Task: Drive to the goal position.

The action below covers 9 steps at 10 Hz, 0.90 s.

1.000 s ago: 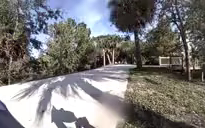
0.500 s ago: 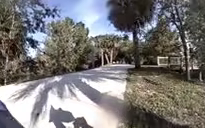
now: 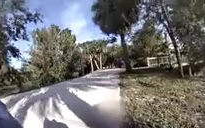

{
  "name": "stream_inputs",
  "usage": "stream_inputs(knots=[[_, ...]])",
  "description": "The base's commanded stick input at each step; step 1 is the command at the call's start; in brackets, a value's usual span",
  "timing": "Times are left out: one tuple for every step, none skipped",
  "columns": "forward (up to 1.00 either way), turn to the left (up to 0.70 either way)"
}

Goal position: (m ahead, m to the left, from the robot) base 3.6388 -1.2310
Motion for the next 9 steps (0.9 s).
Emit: stream_inputs(knots=[[1.00, 0.00], [1.00, 0.00], [1.00, 0.00], [1.00, 0.00], [1.00, 0.00], [1.00, 0.00], [1.00, 0.04], [1.00, 0.27], [1.00, 0.27]])
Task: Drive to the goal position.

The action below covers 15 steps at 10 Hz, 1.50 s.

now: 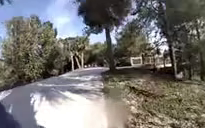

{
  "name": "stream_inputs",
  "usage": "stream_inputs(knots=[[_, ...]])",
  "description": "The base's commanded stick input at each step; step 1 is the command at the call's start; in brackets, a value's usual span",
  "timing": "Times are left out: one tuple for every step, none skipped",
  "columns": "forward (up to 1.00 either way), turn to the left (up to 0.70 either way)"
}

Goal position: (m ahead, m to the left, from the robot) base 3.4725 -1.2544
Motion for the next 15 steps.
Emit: stream_inputs(knots=[[1.00, 0.27], [1.00, 0.27], [1.00, 0.27], [1.00, 0.27], [1.00, 0.27], [0.98, 0.27], [0.00, 0.45], [0.00, 0.45], [0.00, 0.45], [0.00, 0.45], [0.00, 0.45], [0.00, 0.45], [0.00, 0.45], [0.00, 0.45], [0.00, 0.45]])
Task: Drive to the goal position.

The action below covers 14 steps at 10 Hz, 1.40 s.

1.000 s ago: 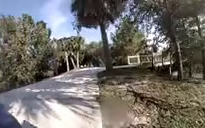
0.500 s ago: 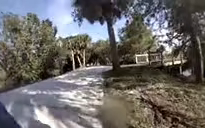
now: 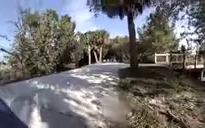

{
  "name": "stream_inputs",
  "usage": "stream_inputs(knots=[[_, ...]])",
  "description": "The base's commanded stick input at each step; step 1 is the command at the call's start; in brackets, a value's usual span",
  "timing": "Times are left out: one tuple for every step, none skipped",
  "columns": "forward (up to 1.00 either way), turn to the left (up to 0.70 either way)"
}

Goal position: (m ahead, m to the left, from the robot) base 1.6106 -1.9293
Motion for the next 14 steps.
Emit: stream_inputs(knots=[[0.06, 0.44], [0.53, 0.35], [1.00, 0.27], [1.00, 0.11], [1.00, 0.00], [1.00, 0.00], [1.00, 0.00], [1.00, 0.00], [1.00, -0.10], [1.00, -0.27], [1.00, -0.27], [1.00, -0.27], [1.00, -0.27], [1.00, -0.27]])
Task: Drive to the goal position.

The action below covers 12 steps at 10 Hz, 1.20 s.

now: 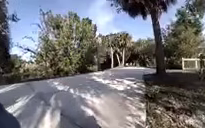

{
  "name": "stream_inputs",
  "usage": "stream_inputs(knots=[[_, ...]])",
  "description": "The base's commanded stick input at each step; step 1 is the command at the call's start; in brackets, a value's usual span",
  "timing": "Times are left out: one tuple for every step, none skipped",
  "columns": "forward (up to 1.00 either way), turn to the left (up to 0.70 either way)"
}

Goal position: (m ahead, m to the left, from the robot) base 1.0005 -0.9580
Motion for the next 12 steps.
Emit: stream_inputs(knots=[[1.00, -0.27], [1.00, -0.27], [1.00, -0.27], [1.00, -0.27], [0.48, -0.36], [0.00, -0.45], [0.00, -0.45], [0.48, -0.36], [1.00, -0.27], [0.81, -0.30], [0.00, -0.45], [0.00, -0.45]])
